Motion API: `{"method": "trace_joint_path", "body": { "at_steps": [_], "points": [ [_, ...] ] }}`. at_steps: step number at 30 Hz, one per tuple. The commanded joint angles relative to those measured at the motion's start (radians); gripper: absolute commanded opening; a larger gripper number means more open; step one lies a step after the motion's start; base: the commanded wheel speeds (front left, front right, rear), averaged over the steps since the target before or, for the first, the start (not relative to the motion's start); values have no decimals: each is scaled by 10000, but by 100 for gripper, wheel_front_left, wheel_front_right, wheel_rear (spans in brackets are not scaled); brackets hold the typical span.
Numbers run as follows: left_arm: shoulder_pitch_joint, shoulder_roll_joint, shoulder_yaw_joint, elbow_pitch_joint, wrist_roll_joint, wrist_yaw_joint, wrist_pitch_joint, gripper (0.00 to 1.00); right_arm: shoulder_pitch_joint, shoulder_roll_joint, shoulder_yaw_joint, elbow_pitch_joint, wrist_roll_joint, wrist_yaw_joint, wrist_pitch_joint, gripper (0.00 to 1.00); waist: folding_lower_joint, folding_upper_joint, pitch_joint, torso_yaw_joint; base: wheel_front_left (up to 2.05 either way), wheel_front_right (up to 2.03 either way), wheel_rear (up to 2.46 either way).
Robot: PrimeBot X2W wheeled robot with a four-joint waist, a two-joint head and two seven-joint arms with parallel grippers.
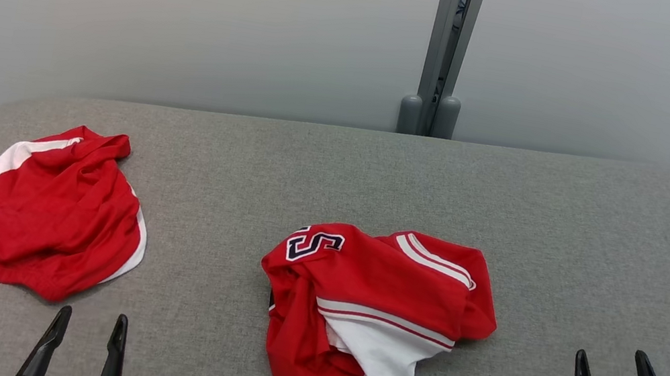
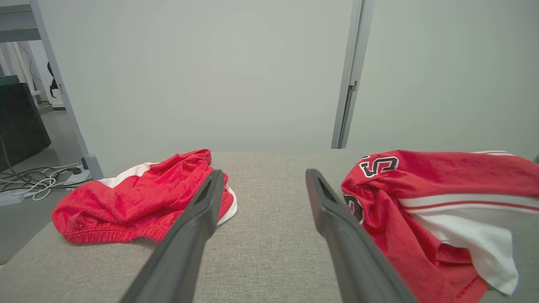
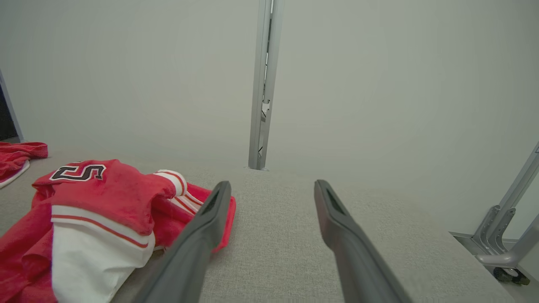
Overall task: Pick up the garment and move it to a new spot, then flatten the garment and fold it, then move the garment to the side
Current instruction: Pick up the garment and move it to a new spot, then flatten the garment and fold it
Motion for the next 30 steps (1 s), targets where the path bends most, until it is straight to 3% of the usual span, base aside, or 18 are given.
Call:
{"method": "trace_joint_path", "body": {
  "at_steps": [1,20,24,30],
  "points": [
    [-216,-17,69,50,127,-73,-4,100,99,-3,19,61,52,1,-53,100,0,0,-3,-40,0,0,0],
    [-374,-337,301,-18,354,-333,-3,100,-169,55,336,413,444,1,-51,100,0,0,122,-357,0,0,0],
    [-657,-364,-174,97,238,-562,-4,100,-286,53,388,355,426,1,-51,100,0,0,246,-582,0,0,0],
    [-1721,-367,-1678,779,-318,-991,517,100,-534,54,571,207,488,1,-51,100,0,0,600,-1105,0,0,0]
  ]
}}
